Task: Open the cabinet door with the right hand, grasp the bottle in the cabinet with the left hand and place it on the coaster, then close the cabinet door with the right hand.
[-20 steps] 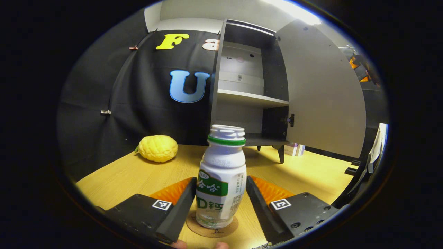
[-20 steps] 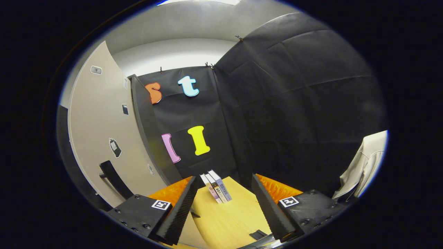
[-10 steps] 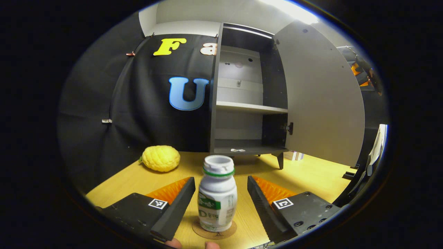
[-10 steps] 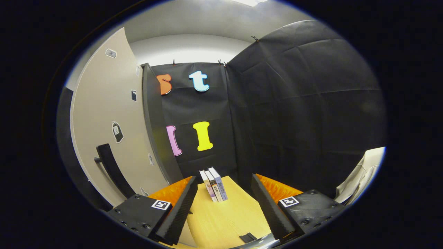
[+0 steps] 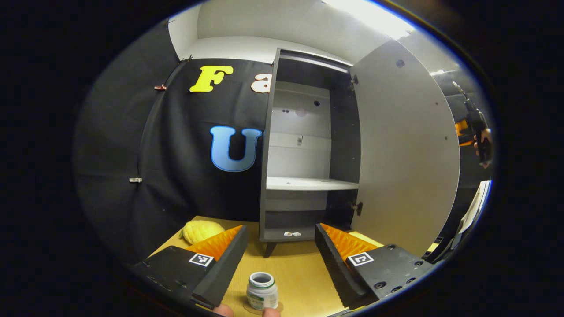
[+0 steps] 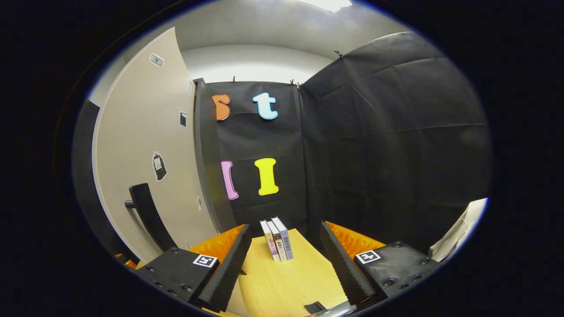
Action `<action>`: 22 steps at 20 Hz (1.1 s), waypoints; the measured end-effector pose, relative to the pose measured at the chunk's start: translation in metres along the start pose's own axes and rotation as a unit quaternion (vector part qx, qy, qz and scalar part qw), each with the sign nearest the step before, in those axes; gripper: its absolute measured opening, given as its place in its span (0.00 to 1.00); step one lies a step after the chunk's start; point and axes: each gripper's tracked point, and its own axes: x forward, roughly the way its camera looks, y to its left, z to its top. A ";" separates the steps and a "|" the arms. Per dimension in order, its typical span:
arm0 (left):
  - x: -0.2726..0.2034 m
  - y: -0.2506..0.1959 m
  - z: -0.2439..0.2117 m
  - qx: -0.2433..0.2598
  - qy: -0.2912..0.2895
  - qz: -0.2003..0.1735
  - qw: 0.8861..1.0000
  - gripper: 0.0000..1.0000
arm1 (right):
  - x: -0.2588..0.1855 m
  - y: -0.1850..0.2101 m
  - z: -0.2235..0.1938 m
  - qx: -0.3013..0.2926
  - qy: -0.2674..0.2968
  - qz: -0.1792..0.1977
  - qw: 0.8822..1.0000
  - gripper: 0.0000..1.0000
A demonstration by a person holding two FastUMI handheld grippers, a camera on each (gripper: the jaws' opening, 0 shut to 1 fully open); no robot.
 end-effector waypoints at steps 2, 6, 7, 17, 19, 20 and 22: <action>-0.002 0.006 0.021 -0.007 -0.001 0.028 1.000 0.95 | 0.000 0.009 0.003 0.003 -0.004 0.018 1.000 0.98; 0.004 -0.005 0.053 0.006 -0.006 0.025 1.000 0.92 | -0.001 0.026 0.004 0.009 -0.006 0.057 0.998 0.98; 0.005 -0.008 0.059 0.008 -0.011 0.018 1.000 0.95 | 0.000 0.029 0.005 0.010 -0.006 0.067 0.998 0.98; -0.008 -0.007 0.092 -0.040 -0.002 0.043 0.998 0.95 | 0.002 0.028 0.010 -0.029 -0.031 0.074 0.996 0.97; -0.014 -0.001 0.108 0.003 -0.014 0.058 0.998 0.92 | 0.002 0.024 0.004 -0.042 -0.019 0.075 0.996 0.97; -0.015 0.002 0.117 0.024 -0.022 0.061 0.998 0.95 | -0.001 0.022 0.004 -0.043 -0.018 0.073 0.996 0.97; -0.015 0.002 0.117 0.033 -0.027 0.055 0.998 0.95 | -0.001 0.030 0.004 -0.037 -0.016 0.081 0.996 0.95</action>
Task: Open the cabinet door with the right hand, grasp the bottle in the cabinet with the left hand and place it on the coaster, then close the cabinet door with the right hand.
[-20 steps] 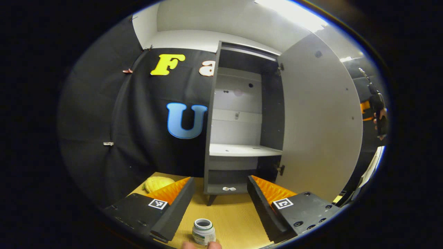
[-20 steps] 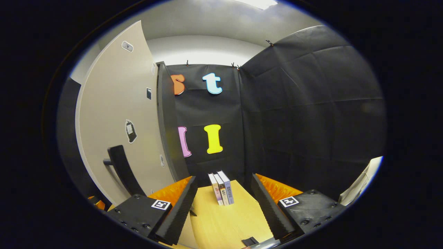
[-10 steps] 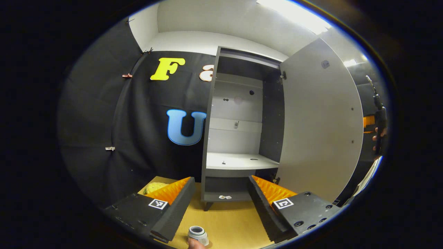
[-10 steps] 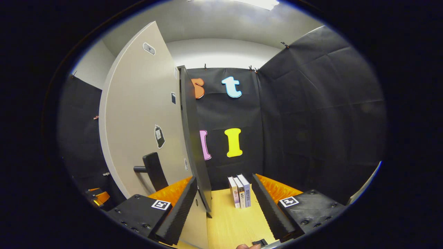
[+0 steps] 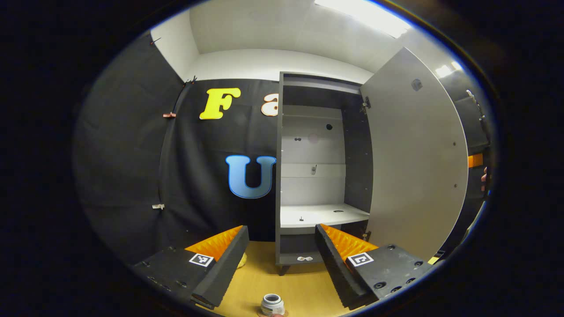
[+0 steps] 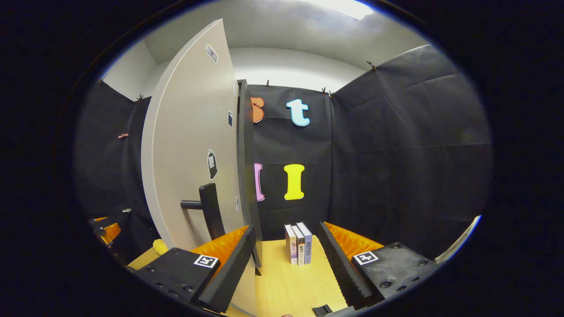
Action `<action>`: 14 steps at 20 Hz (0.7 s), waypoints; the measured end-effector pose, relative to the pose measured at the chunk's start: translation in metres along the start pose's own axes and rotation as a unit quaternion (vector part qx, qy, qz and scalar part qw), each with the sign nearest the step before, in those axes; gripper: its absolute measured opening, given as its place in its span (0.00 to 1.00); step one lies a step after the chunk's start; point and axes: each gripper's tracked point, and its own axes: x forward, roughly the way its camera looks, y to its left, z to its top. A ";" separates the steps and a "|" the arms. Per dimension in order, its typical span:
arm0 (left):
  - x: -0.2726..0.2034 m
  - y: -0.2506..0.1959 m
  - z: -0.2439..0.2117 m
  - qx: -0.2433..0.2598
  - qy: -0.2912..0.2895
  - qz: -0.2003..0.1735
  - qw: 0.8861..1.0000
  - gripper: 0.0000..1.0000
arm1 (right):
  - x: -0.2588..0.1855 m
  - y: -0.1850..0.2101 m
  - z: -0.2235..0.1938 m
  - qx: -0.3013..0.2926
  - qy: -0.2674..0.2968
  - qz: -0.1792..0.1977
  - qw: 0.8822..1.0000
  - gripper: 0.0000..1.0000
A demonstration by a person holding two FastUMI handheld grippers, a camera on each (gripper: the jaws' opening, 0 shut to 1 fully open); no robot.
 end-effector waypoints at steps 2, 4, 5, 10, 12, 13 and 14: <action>-0.003 -0.002 0.000 -0.026 0.005 -0.002 1.000 0.95 | 0.000 -0.001 0.000 -0.005 -0.001 0.000 1.000 0.91; -0.007 -0.003 0.005 -0.049 0.011 0.001 0.999 0.95 | -0.002 -0.001 -0.002 0.003 0.003 -0.006 1.000 0.92; -0.007 -0.002 0.007 -0.058 0.014 0.006 0.998 0.95 | -0.003 0.001 -0.002 0.008 0.002 -0.010 1.000 0.92; -0.008 0.009 0.015 -0.040 0.024 0.026 0.999 0.95 | -0.001 0.001 0.000 0.001 -0.006 -0.018 1.000 0.91; -0.009 0.010 0.016 -0.031 0.029 0.030 0.999 0.94 | -0.003 0.006 -0.002 0.008 -0.005 -0.019 1.000 0.91; -0.008 0.007 0.016 -0.033 0.029 0.026 0.999 0.95 | -0.002 0.009 -0.001 0.010 -0.006 -0.017 1.000 0.91; -0.007 0.005 0.019 -0.037 0.028 0.021 0.999 0.92 | -0.002 0.012 -0.002 0.011 -0.006 -0.014 1.000 0.91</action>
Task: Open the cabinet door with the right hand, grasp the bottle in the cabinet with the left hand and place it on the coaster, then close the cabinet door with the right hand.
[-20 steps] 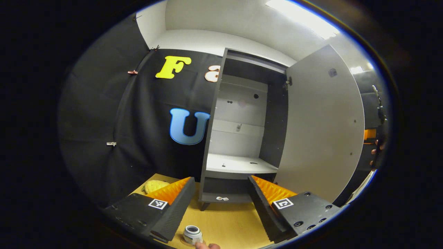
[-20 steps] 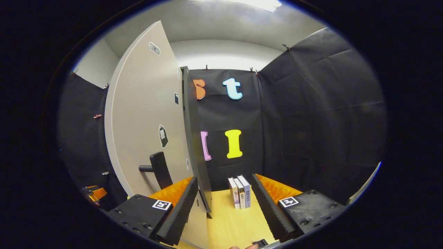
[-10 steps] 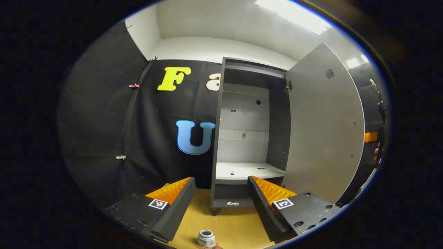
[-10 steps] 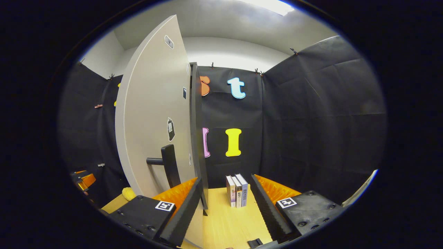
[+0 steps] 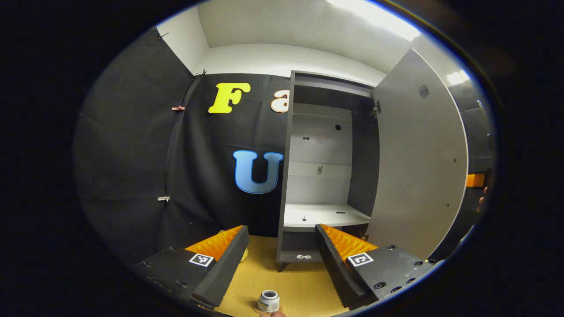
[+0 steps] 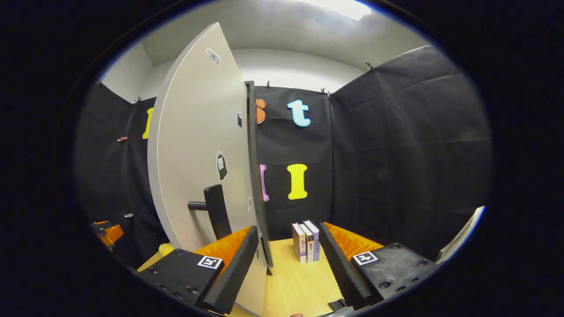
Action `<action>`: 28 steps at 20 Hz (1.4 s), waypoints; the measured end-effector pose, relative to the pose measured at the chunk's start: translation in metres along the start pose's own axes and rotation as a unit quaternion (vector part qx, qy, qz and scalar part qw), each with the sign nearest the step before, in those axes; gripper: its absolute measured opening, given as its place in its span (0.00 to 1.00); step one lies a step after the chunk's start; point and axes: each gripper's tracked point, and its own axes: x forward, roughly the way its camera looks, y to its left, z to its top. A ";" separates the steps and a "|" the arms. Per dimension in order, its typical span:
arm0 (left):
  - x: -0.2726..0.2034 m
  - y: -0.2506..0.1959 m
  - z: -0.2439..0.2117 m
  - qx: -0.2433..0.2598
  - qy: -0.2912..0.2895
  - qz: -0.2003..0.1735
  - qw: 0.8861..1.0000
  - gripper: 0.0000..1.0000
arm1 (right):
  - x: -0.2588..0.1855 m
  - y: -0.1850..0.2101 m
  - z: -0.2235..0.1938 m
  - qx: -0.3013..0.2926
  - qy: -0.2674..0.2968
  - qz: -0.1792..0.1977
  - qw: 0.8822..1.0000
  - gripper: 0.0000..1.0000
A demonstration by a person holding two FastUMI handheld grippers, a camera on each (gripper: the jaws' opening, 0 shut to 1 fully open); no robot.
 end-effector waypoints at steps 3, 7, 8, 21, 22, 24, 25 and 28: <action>-0.002 0.003 -0.001 -0.002 0.005 0.003 1.000 0.92 | 0.000 0.009 -0.001 -0.006 0.000 0.016 1.000 0.92; -0.006 0.009 0.004 -0.003 0.001 0.002 1.000 0.95 | 0.000 0.021 -0.003 -0.012 0.002 0.039 0.999 0.92; -0.007 0.012 0.006 -0.003 0.002 0.004 1.000 0.94 | -0.001 0.024 -0.003 -0.012 0.002 0.043 0.999 0.92; 0.000 0.032 0.002 0.015 0.016 0.017 1.000 0.94 | 0.004 0.065 -0.010 -0.016 0.012 0.116 0.993 0.95; 0.001 0.033 0.004 0.019 0.015 0.020 1.000 0.92 | 0.004 0.068 -0.011 -0.017 0.015 0.125 0.992 0.96; 0.003 0.038 0.007 0.027 0.010 0.026 0.999 0.94 | 0.003 0.073 -0.013 -0.020 0.019 0.136 0.990 0.95; 0.004 0.039 0.008 0.030 0.007 0.028 0.999 0.94 | 0.005 0.075 -0.014 -0.024 0.020 0.138 0.990 0.96; 0.009 0.044 0.013 0.037 0.003 0.038 0.999 0.95 | 0.009 0.075 -0.014 -0.022 0.016 0.138 0.990 0.97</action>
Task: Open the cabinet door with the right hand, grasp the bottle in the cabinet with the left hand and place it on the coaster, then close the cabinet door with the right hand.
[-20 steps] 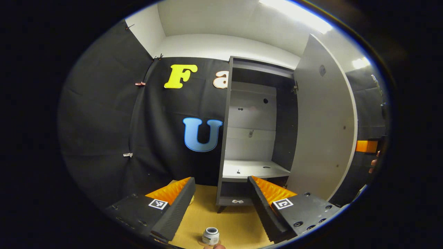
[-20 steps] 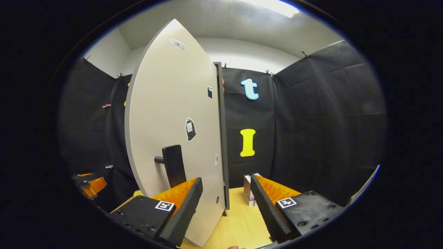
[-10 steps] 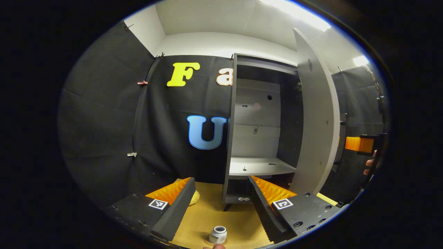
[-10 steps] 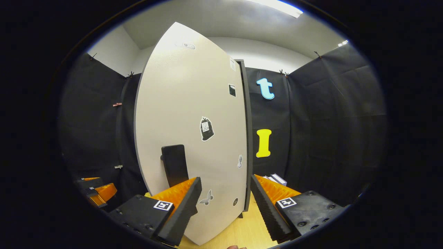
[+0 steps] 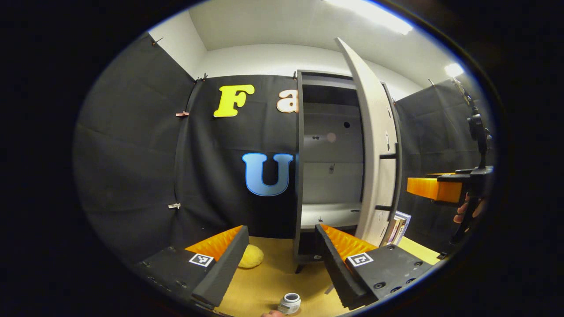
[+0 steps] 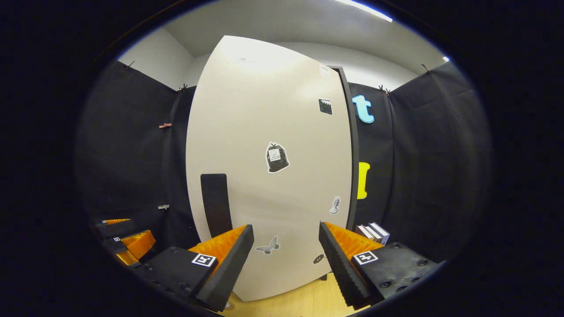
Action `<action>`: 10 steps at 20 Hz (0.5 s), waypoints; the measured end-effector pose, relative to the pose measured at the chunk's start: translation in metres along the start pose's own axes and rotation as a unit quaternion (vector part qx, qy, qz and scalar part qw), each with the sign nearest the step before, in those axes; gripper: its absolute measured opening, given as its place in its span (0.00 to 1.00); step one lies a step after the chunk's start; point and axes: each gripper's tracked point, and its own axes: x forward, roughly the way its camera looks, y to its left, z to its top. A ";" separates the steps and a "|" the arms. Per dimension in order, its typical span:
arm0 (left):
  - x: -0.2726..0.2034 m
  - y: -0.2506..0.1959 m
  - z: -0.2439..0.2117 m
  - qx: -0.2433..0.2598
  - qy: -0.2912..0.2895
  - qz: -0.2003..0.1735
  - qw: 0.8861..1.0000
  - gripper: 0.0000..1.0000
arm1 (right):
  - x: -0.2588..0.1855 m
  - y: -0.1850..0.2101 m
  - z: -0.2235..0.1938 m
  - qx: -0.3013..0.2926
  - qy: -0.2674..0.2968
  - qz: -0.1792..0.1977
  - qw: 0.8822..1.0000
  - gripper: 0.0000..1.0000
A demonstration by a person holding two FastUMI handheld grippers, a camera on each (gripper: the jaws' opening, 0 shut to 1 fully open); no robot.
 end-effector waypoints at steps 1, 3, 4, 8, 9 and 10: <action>0.002 0.003 0.001 0.003 -0.002 0.007 1.000 0.95 | 0.001 0.001 -0.001 0.006 0.000 0.000 1.000 0.97; 0.007 0.001 0.002 0.010 -0.003 0.006 1.000 0.95 | 0.002 0.003 -0.004 0.010 0.003 0.004 1.000 0.97; 0.009 -0.001 0.002 0.013 -0.002 0.004 1.000 0.95 | 0.002 0.002 -0.006 0.007 0.008 0.004 1.000 0.97; 0.012 -0.013 0.004 0.019 -0.002 -0.015 1.000 0.94 | 0.000 -0.001 -0.009 0.001 0.019 0.001 1.000 0.97; 0.014 -0.017 0.004 0.020 -0.001 -0.023 1.000 0.94 | 0.000 -0.005 -0.011 0.001 0.019 -0.002 1.000 0.96; 0.014 -0.021 0.004 0.020 0.000 -0.029 0.999 0.94 | 0.000 -0.007 -0.012 0.001 0.019 -0.005 1.000 0.97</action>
